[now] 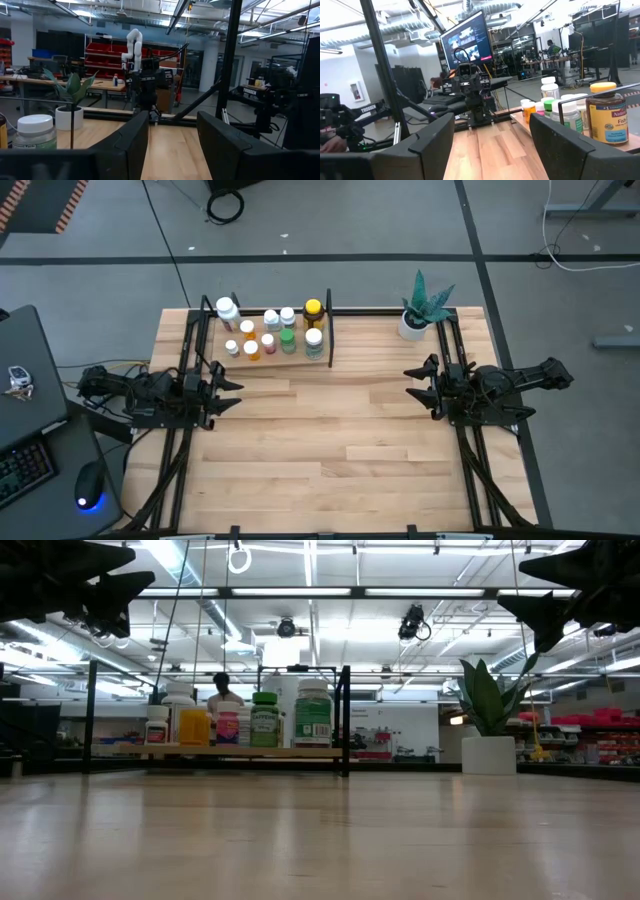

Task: Pick and place medicine bottles onto shelf by color
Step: Return to Home Position

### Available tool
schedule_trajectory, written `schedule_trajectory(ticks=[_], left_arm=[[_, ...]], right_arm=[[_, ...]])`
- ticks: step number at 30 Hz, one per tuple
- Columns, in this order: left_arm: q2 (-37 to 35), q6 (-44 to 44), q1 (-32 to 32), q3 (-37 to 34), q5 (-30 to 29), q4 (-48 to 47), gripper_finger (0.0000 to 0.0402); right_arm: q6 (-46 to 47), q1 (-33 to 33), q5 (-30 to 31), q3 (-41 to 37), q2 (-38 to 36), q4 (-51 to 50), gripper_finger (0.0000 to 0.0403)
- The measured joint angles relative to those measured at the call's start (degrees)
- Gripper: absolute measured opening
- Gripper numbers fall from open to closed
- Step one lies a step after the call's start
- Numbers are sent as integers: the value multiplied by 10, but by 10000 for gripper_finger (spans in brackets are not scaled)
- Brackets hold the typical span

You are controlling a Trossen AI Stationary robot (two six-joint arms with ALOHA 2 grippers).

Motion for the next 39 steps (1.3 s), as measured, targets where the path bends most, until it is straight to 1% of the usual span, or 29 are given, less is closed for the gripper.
schedule_trajectory(ticks=[6, 14, 22, 29, 39], left_arm=[[0, 0, 0, 0, 0, 0, 181], [0, 0, 0, 0, 0, 0, 174], [0, 0, 0, 0, 0, 0, 181], [0, 0, 0, 0, 0, 0, 177], [0, 0, 0, 0, 0, 0, 181]], right_arm=[[0, 0, 0, 0, 0, 0, 266], [0, 0, 0, 0, 0, 0, 266], [0, 0, 0, 0, 0, 0, 266], [0, 0, 0, 0, 0, 0, 266], [0, 0, 0, 0, 0, 0, 266]])
